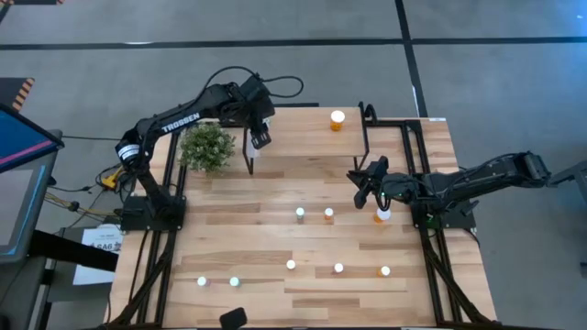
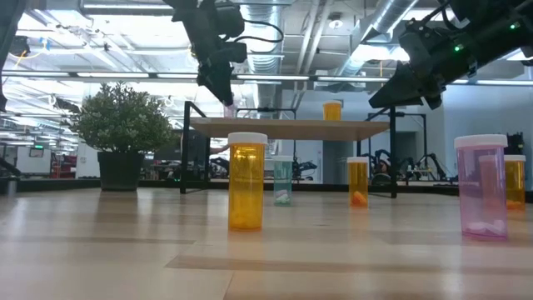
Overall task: Pick and place medicine bottles onto shelf by color
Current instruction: Put the top pink small pill bottle on the shelf, then put the left orange small pill bottle on the shelf
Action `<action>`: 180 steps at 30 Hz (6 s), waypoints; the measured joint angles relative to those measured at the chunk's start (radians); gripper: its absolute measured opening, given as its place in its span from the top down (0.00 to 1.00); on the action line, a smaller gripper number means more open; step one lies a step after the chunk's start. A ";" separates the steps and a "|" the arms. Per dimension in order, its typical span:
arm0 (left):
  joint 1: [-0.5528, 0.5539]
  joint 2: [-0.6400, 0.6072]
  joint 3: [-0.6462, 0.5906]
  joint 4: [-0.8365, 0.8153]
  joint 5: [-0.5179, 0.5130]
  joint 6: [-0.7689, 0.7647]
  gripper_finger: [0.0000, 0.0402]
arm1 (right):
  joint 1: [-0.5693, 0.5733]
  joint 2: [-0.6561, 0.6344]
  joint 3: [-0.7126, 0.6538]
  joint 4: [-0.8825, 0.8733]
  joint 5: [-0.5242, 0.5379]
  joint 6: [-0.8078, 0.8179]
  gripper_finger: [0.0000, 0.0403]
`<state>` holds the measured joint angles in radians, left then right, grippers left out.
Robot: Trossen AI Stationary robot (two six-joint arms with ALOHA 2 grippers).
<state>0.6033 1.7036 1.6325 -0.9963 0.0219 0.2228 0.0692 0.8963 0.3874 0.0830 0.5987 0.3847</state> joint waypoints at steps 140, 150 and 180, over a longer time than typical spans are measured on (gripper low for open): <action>-1.042 0.200 -0.314 0.555 -0.186 -0.670 0.31 | 0.000 0.000 0.000 0.006 0.000 0.000 0.81; -1.041 0.216 -0.313 0.579 -0.179 -0.665 0.30 | 0.000 0.000 0.000 0.001 0.000 0.000 0.81; -1.014 0.220 -0.313 0.590 -0.137 -0.668 0.76 | 0.000 0.000 0.000 0.001 0.000 0.000 0.81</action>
<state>-0.4108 1.9241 1.3197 -0.4058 -0.1154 -0.4452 0.0694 0.8963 0.3874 0.0835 0.5987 0.3850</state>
